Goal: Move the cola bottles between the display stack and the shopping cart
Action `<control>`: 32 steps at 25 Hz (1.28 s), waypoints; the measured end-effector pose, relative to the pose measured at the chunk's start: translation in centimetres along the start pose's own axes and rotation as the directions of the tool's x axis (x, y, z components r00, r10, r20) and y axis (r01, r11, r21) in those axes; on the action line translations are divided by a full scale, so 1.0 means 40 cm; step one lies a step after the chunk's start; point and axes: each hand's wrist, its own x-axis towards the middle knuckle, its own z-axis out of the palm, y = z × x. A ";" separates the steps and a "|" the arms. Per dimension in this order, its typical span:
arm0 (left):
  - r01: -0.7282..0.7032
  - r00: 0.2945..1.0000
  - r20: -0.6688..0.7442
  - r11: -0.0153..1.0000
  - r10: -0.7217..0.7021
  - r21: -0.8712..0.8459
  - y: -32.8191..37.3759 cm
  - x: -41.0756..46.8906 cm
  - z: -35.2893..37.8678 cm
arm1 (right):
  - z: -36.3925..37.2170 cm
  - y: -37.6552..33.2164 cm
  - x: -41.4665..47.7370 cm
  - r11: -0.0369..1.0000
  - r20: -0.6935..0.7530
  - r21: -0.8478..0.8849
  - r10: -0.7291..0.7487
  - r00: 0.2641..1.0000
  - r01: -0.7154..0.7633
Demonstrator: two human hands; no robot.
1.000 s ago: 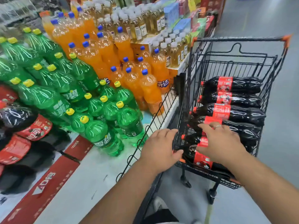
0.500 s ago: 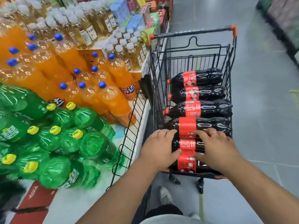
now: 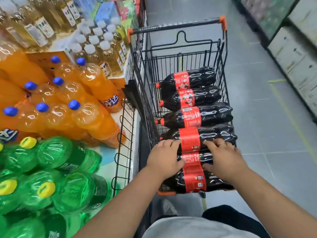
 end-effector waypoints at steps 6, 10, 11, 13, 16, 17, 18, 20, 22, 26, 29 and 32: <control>0.061 0.998 0.004 0.995 -0.060 -0.078 -0.008 0.077 0.046 | 0.012 0.043 0.085 0.998 0.033 -0.055 -0.026 0.999 0.027; 0.196 0.980 0.046 0.962 -0.191 -0.190 -0.009 0.123 0.079 | 0.013 0.087 0.185 0.989 0.089 -0.109 -0.091 0.992 0.101; 0.249 0.968 0.063 0.946 -0.241 -0.209 -0.004 0.130 0.088 | 0.014 0.100 0.210 0.985 0.114 -0.124 -0.109 0.987 0.123; 0.350 0.937 0.083 0.898 -0.341 -0.267 0.013 0.144 0.105 | 0.020 0.129 0.260 0.971 0.131 -0.162 -0.157 0.979 0.178; 0.466 0.870 0.067 0.772 -0.488 -0.431 0.039 0.171 0.136 | 0.033 0.156 0.318 0.943 0.143 -0.211 -0.231 0.962 0.257; 0.493 0.834 0.057 0.695 -0.548 -0.523 0.047 0.185 0.147 | 0.034 0.165 0.337 0.932 0.162 -0.230 -0.249 0.955 0.281; 0.508 0.789 0.058 0.599 -0.611 -0.619 0.056 0.199 0.155 | 0.035 0.173 0.357 0.920 0.180 -0.247 -0.266 0.947 0.305; 0.506 0.694 0.097 0.388 -0.713 -0.770 0.072 0.234 0.163 | 0.028 0.187 0.397 0.894 0.220 -0.269 -0.305 0.927 0.358; 0.466 0.597 0.134 0.205 -0.791 -0.861 0.085 0.267 0.165 | 0.027 0.197 0.424 0.863 0.245 -0.290 -0.352 0.904 0.414; 0.334 0.401 0.094 0.050 -0.911 -0.941 0.099 0.332 0.185 | 0.032 0.200 0.447 0.818 0.255 -0.327 -0.406 0.877 0.474; 0.223 0.238 0.036 0.019 -0.971 -0.975 0.112 0.363 0.213 | 0.032 0.196 0.459 0.789 0.281 -0.349 -0.427 0.859 0.506; 0.136 0.104 0.138 -0.124 -0.985 -0.983 0.131 0.380 0.204 | 0.028 0.195 0.464 0.770 0.287 -0.361 -0.445 0.848 0.526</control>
